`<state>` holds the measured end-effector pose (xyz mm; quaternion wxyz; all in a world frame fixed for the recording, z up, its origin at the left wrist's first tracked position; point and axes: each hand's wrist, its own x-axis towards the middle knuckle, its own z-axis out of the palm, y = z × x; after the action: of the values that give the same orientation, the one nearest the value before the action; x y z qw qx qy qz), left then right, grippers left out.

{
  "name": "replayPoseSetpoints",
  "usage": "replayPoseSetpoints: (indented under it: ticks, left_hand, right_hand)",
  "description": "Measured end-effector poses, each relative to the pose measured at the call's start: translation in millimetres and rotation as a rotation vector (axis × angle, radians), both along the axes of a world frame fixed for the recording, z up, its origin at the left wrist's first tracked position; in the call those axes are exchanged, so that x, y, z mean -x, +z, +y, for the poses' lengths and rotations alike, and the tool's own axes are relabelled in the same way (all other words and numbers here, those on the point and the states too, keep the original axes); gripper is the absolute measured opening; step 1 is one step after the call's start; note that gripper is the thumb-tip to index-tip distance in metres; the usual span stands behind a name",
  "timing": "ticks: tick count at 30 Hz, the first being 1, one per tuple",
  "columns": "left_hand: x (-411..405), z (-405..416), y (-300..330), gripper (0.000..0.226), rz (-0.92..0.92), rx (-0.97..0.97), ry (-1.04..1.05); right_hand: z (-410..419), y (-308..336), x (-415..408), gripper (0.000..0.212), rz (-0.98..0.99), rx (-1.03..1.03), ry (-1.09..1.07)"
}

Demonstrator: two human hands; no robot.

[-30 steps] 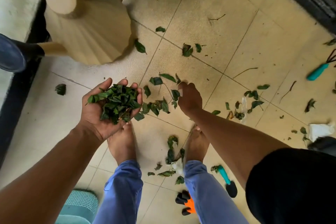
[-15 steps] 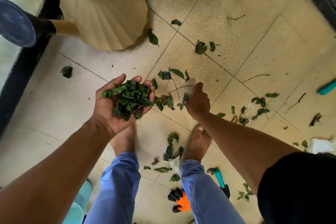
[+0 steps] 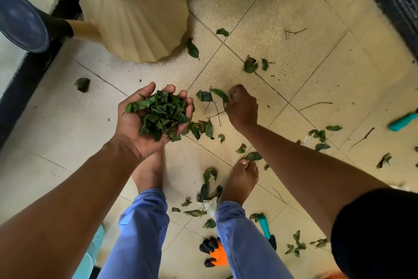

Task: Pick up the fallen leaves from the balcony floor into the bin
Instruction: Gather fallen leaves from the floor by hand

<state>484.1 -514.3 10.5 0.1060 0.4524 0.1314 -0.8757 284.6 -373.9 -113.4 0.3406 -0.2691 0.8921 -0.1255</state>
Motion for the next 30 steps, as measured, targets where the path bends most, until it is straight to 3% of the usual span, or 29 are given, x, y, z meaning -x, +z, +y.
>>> replayPoseSetpoints:
  ticks: [3,8,12,17,20,24,28,30]
  left_hand:
    - [-4,3,-4,0.035,0.0,-0.009,-0.005]
    - [-14,5,-6,0.036,-0.001,-0.014,0.008]
    - [-20,7,-5,0.035,-0.012,-0.016,0.031]
    - [-24,7,-4,0.035,-0.012,-0.018,0.043]
    - [-23,5,-4,0.036,-0.009,-0.019,0.05]
    - [-22,4,-5,0.035,-0.012,-0.018,0.05]
    - [-23,1,-8,0.036,-0.014,-0.02,0.048]
    - [-25,1,-9,0.036,-0.016,-0.019,0.048]
  right_hand:
    - [-18,-18,-1,0.034,0.007,-0.051,0.121]
    - [-21,-31,1,0.011,0.046,-0.096,0.155]
    - [-14,-31,5,0.007,0.08,-0.147,0.101]
    - [-8,-12,7,0.01,0.119,0.046,-0.047]
    - [-13,-1,-1,0.025,-0.054,0.191,-0.056]
    - [-27,-8,-16,0.043,-0.26,0.153,0.052]
    - [-42,-24,-23,0.045,-0.164,0.055,0.226]
    - [-47,-31,-23,0.035,-0.069,0.025,0.316]
